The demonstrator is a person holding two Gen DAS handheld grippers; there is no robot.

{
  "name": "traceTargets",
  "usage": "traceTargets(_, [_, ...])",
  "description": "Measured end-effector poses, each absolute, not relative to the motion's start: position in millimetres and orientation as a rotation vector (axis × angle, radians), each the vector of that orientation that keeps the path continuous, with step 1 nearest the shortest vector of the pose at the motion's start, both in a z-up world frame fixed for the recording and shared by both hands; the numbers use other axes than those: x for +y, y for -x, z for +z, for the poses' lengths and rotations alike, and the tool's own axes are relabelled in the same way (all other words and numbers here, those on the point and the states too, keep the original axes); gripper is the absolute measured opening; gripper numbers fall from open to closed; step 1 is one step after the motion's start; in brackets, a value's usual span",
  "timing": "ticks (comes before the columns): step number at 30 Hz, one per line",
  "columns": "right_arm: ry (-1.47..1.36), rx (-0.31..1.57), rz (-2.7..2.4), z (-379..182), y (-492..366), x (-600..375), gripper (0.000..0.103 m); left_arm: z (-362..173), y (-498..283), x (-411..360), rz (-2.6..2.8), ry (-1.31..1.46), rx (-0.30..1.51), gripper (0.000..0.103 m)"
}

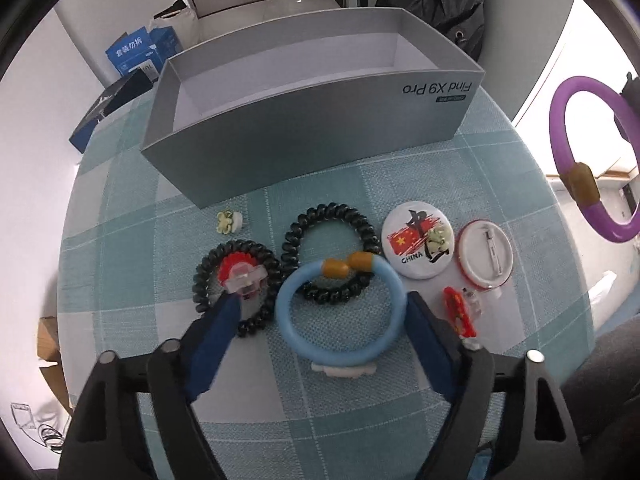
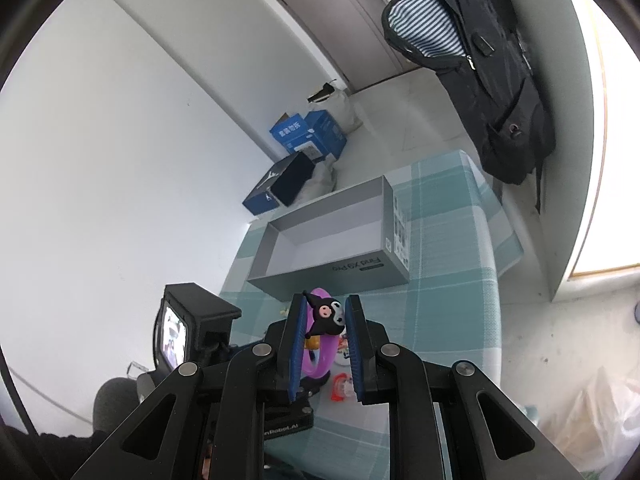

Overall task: Organize jewelry
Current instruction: 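Grasp the blue ring bracelet with the left gripper while the right holds the pink ring, then carry both rings into the grey box and open both grippers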

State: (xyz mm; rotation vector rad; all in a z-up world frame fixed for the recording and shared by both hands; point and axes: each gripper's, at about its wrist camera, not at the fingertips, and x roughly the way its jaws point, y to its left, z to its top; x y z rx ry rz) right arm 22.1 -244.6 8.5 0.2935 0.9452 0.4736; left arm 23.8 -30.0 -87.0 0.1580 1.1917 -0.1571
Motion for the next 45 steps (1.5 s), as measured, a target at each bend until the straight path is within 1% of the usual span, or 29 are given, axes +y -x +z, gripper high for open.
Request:
traceTargets(2, [-0.296,0.941,0.478,9.6,-21.6,-245.0,0.018,-84.2,-21.4,-30.5,-0.155,-0.172,1.175,0.056])
traceTargets(11, [-0.29,0.935,0.491,11.3,-20.9,-242.2,0.018,-71.4,-24.8,-18.9,-0.196,-0.091,1.138,0.056])
traceTargets(29, [-0.299,0.935,0.505,15.4,-40.0,-217.6,0.018,-16.9,-37.4,14.1,-0.313,0.246,0.977,0.056])
traceTargets(39, [-0.279,0.939,0.536,33.8,-92.5,-190.0,0.018,3.1,-72.7,19.6,-0.318,0.216,0.958,0.056])
traceTargets(45, [-0.207,0.989,0.529,23.5,-128.4,-170.1,0.018,-7.6,-106.1,11.1,-0.348,0.169,1.004,0.056])
